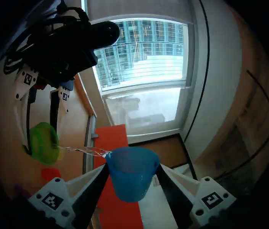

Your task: Pour water

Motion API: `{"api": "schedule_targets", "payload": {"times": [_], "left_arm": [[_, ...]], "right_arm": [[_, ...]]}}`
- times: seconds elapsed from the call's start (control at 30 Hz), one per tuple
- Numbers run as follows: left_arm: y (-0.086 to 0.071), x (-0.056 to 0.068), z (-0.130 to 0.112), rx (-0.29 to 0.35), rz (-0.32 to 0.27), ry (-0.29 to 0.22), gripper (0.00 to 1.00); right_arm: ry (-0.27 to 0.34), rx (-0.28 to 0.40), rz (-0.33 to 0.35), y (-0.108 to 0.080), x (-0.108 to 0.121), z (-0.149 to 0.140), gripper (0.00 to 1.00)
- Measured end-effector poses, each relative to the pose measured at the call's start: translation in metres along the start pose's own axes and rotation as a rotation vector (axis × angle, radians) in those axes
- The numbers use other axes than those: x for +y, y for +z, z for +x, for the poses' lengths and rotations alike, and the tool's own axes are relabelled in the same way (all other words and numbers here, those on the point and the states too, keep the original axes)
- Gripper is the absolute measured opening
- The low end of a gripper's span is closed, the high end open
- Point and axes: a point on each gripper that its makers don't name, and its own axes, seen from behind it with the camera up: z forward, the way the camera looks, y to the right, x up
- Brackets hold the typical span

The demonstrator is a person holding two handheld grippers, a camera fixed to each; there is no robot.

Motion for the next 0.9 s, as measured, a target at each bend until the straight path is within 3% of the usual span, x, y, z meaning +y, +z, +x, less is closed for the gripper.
{"api": "schedule_targets", "payload": {"times": [0.9], "left_arm": [[0.001, 0.003, 0.002, 0.005, -0.005, 0.001, 0.87]], "right_arm": [[-0.150, 0.007, -0.013, 0.003, 0.010, 0.013, 0.90]]}}
